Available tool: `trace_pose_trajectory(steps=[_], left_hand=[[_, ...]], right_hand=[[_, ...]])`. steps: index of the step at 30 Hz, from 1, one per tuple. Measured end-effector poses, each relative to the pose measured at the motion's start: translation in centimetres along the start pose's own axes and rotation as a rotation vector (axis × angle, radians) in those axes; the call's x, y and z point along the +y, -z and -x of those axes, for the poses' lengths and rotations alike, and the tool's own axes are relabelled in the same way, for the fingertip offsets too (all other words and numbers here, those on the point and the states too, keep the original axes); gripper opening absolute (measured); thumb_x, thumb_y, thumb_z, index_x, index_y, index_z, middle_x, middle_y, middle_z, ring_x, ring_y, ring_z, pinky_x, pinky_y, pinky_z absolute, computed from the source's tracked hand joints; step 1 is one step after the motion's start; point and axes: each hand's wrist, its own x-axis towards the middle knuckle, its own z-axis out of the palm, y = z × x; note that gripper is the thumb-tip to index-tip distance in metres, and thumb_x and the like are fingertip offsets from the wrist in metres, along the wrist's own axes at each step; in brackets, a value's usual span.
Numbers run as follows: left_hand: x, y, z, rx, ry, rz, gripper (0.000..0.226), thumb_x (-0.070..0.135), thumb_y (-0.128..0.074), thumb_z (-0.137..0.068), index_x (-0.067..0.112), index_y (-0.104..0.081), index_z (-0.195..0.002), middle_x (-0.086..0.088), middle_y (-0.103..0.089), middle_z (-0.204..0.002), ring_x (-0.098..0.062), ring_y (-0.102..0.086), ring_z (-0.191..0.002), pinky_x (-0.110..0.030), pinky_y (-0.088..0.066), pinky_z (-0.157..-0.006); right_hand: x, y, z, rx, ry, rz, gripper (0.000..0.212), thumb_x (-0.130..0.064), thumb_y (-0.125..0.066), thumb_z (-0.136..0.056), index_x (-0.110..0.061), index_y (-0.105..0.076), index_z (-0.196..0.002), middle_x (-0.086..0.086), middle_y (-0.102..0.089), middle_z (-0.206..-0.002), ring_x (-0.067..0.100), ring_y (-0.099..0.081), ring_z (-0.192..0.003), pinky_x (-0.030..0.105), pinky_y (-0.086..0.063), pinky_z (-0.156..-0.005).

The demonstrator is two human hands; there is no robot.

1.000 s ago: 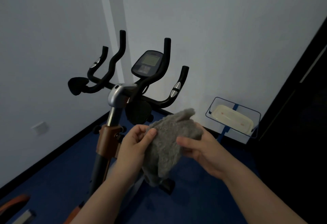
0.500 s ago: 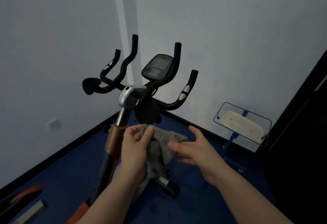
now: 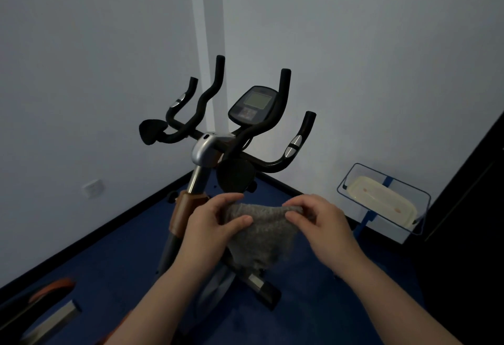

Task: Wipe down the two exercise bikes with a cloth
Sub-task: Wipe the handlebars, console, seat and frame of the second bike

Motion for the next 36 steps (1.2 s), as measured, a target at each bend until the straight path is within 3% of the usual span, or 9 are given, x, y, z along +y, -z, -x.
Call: trace_pose_trajectory(steps=[3,5,9,11,13,19,26,32,36], left_hand=[[0.2,-0.2,-0.2,0.019,-0.067,-0.146,0.018,0.027,-0.078,-0.079,0.038,-0.068,-0.089,0.018,-0.058,-0.09,0.021,-0.049,-0.086,0.002,-0.04,-0.069],[0.2,-0.5,-0.3,0.007,-0.08,-0.19,0.013,0.031,-0.075,-0.081,0.037,-0.064,-0.08,0.013,-0.051,-0.094,0.019,-0.046,-0.086,-0.001,-0.04,-0.069],[0.4,-2.1,0.5,0.051,-0.079,-0.076,0.009,0.029,-0.066,-0.089,0.031,-0.062,-0.081,0.031,-0.059,-0.095,0.022,-0.05,-0.089,-0.008,-0.044,-0.067],[0.3,-2.9,1.0,0.109,-0.07,-0.05,0.012,0.028,-0.064,-0.091,0.027,-0.059,-0.08,0.04,-0.053,-0.09,0.018,-0.052,-0.081,-0.014,-0.043,-0.062],[0.0,-3.4,1.6,0.152,-0.04,-0.04,0.016,0.031,-0.065,-0.09,0.03,-0.057,-0.076,0.033,-0.055,-0.085,0.012,-0.053,-0.076,-0.014,-0.041,-0.061],[-2.0,-3.1,5.4,0.246,0.116,-0.015,0.01,0.029,-0.069,-0.088,0.029,-0.066,-0.079,0.021,-0.066,-0.081,0.006,-0.061,-0.077,-0.007,-0.045,-0.063],[-6.8,1.5,13.1,0.369,0.398,-0.173,0.014,0.026,-0.07,-0.088,0.034,-0.065,-0.098,0.015,-0.069,-0.09,0.008,-0.062,-0.085,-0.009,-0.047,-0.069],[-10.7,7.4,20.6,0.396,0.56,-0.29,0.009,0.028,-0.066,-0.091,0.037,-0.064,-0.092,0.021,-0.066,-0.091,0.004,-0.06,-0.086,-0.017,-0.046,-0.064],[-12.8,11.7,24.9,0.334,0.621,-0.324,0.008,0.024,-0.065,-0.091,0.031,-0.065,-0.096,0.015,-0.066,-0.099,0.0,-0.06,-0.09,-0.023,-0.05,-0.078]], right_hand=[[0.2,0.8,-0.4,0.006,-0.018,-0.004,0.003,-0.03,-0.061,-0.093,-0.03,-0.063,-0.092,-0.016,-0.053,-0.103,-0.005,-0.054,-0.092,0.007,-0.042,-0.074],[0.4,1.3,-0.4,-0.035,-0.074,-0.137,0.01,-0.033,-0.054,-0.097,-0.029,-0.06,-0.09,-0.013,-0.06,-0.094,-0.007,-0.057,-0.082,0.007,-0.042,-0.066],[0.5,1.4,0.2,-0.138,-0.166,-0.366,0.026,-0.049,-0.055,-0.089,-0.024,-0.059,-0.096,-0.011,-0.068,-0.086,-0.002,-0.063,-0.081,0.016,-0.05,-0.068],[0.8,1.3,0.7,-0.213,-0.174,-0.459,0.034,-0.045,-0.069,-0.078,-0.023,-0.061,-0.102,-0.011,-0.071,-0.095,0.002,-0.067,-0.089,0.018,-0.053,-0.072],[1.2,1.3,1.1,-0.286,-0.154,-0.492,0.033,-0.03,-0.08,-0.074,-0.024,-0.067,-0.104,-0.007,-0.073,-0.099,0.007,-0.069,-0.092,0.018,-0.055,-0.073],[2.3,0.1,1.2,-0.404,-0.173,-0.593,0.018,-0.036,-0.071,-0.079,-0.027,-0.077,-0.094,0.0,-0.076,-0.097,0.013,-0.072,-0.092,0.018,-0.055,-0.07],[2.3,-5.5,2.8,-0.536,-0.062,-0.263,0.01,-0.034,-0.07,-0.087,-0.029,-0.074,-0.095,-0.015,-0.074,-0.087,0.0,-0.07,-0.08,0.015,-0.054,-0.065],[1.3,-12.1,6.8,-0.608,-0.035,0.058,0.01,-0.039,-0.069,-0.088,-0.031,-0.068,-0.082,-0.011,-0.068,-0.074,0.002,-0.063,-0.073,0.019,-0.047,-0.062],[-1.2,-16.7,9.8,-0.646,-0.04,0.105,0.009,-0.036,-0.068,-0.089,-0.031,-0.069,-0.082,-0.015,-0.068,-0.073,-0.002,-0.062,-0.073,0.013,-0.044,-0.06]])
